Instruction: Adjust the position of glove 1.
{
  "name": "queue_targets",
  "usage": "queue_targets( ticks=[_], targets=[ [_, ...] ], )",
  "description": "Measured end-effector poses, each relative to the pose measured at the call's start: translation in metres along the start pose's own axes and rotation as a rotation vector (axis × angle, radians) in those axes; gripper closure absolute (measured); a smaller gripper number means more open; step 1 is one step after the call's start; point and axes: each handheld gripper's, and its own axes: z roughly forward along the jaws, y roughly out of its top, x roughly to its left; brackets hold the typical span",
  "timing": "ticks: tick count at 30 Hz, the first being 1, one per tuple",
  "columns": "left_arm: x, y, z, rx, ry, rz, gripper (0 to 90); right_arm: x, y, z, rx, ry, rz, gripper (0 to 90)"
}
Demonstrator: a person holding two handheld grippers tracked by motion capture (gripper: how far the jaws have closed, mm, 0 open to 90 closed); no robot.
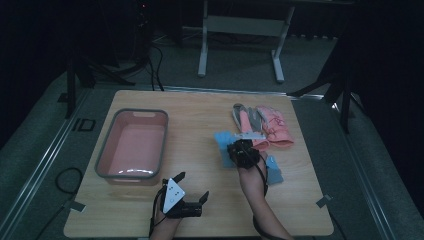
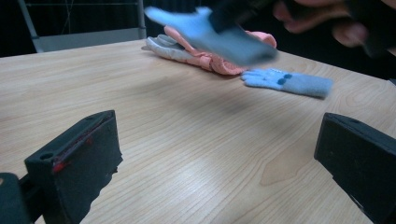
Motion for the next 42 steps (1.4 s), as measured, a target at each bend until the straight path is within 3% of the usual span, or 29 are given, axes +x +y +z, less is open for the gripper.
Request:
queue_targets(
  ticks=[3, 5, 8, 13, 19, 29, 31, 33, 36, 40, 42],
  targets=[
    [0.000, 0.000, 0.000, 0.000, 0.001, -0.002, 0.5, -0.001, -0.016, -0.002, 0.015, -0.017, 0.030, 87.9],
    [0.000, 0.000, 0.001, -0.002, 0.000, -0.003, 0.5, -0.003, -0.032, -0.004, 0.027, -0.029, 0.079, 87.9],
    [0.000, 0.000, 0.001, -0.002, 0.001, -0.003, 0.5, -0.003, -0.046, -0.002, 0.049, -0.040, 0.096, 87.8],
    [0.000, 0.000, 0.001, -0.001, 0.001, 0.004, 0.5, 0.001, -0.057, 0.006, 0.069, -0.062, 0.070, 87.8],
    [0.000, 0.000, 0.001, -0.003, -0.001, -0.004, 0.5, 0.003, -0.068, 0.021, 0.098, -0.052, 0.072, 87.5],
    [0.000, 0.000, 0.001, -0.001, -0.002, 0.002, 0.5, 0.006, -0.075, 0.030, 0.077, -0.063, 0.091, 86.5],
    [0.000, 0.000, 0.001, -0.001, -0.002, 0.002, 0.5, 0.007, -0.072, 0.026, 0.068, -0.065, 0.065, 81.8],
    [0.000, 0.000, 0.001, -0.001, -0.003, 0.000, 0.5, 0.003, -0.066, 0.023, 0.061, -0.003, 0.045, 73.8],
    [0.000, 0.000, 0.001, 0.000, -0.002, 0.003, 0.5, -0.003, -0.053, 0.014, 0.024, -0.030, -0.039, 72.1],
    [0.000, 0.000, 0.001, -0.002, -0.005, 0.001, 0.4, -0.027, -0.042, -0.003, -0.025, 0.009, -0.156, 69.3],
    [0.000, 0.000, 0.001, -0.002, -0.006, 0.001, 0.5, -0.045, -0.038, -0.009, -0.024, 0.059, -0.206, 66.9]
  ],
)
